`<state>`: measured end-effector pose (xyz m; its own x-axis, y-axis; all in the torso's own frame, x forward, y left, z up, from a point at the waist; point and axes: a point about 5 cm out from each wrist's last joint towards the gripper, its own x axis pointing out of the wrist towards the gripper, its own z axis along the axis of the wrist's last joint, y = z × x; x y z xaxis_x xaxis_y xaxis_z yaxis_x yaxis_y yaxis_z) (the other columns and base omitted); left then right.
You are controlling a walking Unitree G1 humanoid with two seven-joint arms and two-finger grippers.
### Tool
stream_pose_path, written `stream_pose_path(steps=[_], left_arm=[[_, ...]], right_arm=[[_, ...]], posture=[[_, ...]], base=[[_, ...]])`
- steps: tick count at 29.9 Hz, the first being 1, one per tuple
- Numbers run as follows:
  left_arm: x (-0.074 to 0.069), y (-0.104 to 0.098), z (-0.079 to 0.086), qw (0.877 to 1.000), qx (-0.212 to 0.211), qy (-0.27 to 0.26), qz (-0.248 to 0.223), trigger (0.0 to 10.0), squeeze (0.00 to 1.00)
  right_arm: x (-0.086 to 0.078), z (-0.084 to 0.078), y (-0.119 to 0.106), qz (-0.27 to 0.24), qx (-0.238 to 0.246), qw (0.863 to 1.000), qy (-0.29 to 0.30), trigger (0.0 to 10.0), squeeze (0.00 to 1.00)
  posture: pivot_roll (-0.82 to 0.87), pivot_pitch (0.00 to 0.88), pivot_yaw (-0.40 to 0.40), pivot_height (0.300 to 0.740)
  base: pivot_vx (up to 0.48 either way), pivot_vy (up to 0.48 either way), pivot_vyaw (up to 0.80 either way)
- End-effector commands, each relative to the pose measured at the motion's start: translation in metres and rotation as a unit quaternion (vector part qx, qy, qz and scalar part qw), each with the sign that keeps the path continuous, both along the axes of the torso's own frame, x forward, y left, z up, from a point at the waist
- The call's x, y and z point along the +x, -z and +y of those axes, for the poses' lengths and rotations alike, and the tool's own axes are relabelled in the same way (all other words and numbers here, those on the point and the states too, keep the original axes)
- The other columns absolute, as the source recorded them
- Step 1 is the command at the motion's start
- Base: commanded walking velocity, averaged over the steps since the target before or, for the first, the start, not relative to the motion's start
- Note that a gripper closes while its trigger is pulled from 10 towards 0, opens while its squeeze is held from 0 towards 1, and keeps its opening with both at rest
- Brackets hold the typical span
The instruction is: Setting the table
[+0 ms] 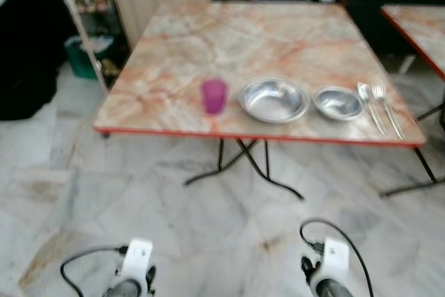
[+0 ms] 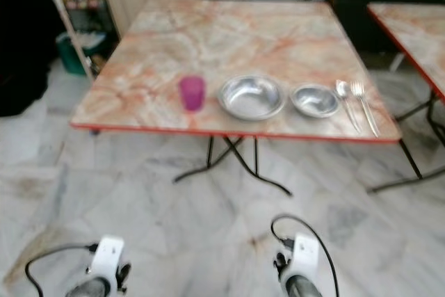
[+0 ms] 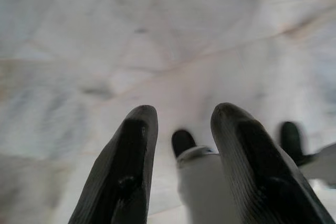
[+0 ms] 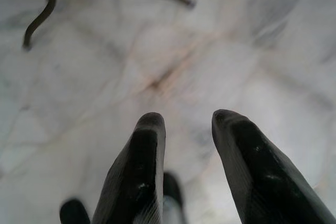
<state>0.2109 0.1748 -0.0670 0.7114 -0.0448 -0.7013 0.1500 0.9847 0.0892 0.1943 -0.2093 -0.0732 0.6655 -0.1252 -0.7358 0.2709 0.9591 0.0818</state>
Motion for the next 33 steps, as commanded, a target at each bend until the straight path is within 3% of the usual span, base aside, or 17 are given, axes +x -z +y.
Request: stream_pose_path(steps=[1,8,15,22,33], left_arm=[[-0.003,0.0,0.013,1.0,0.012,-0.01,0.005,10.0,0.0],[0.001,-0.002,0.012,1.0,0.01,-0.013,-0.002,10.0,0.0],[0.014,-0.011,0.013,0.999,-0.006,-0.031,-0.036,10.0,0.0],[0.016,-0.012,0.013,0.998,-0.014,-0.041,-0.034,10.0,0.0],[0.016,-0.012,0.014,0.998,-0.011,-0.05,-0.038,10.0,0.0]], right_arm=[[0.004,0.007,-0.001,-0.007,0.008,1.0,-0.002,10.0,0.0],[0.005,0.007,-0.002,-0.008,0.005,1.0,-0.004,10.0,0.0],[0.005,0.006,-0.002,-0.008,0.005,1.0,-0.005,10.0,0.0],[0.005,0.006,-0.002,-0.009,0.006,1.0,-0.003,10.0,0.0],[0.005,0.005,-0.002,-0.005,-0.002,1.0,-0.017,10.0,0.0]], posture=[[0.01,0.103,-0.036,0.74],[0.02,0.104,-0.039,0.74],[0.01,0.106,-0.042,0.74],[0.01,0.105,-0.042,0.74],[0.02,0.105,-0.054,0.74]], base=[[0.0,-0.292,0.0],[0.0,-0.282,0.0],[0.0,0.0,0.0],[0.0,0.0,0.0],[0.328,0.0,0.0]])
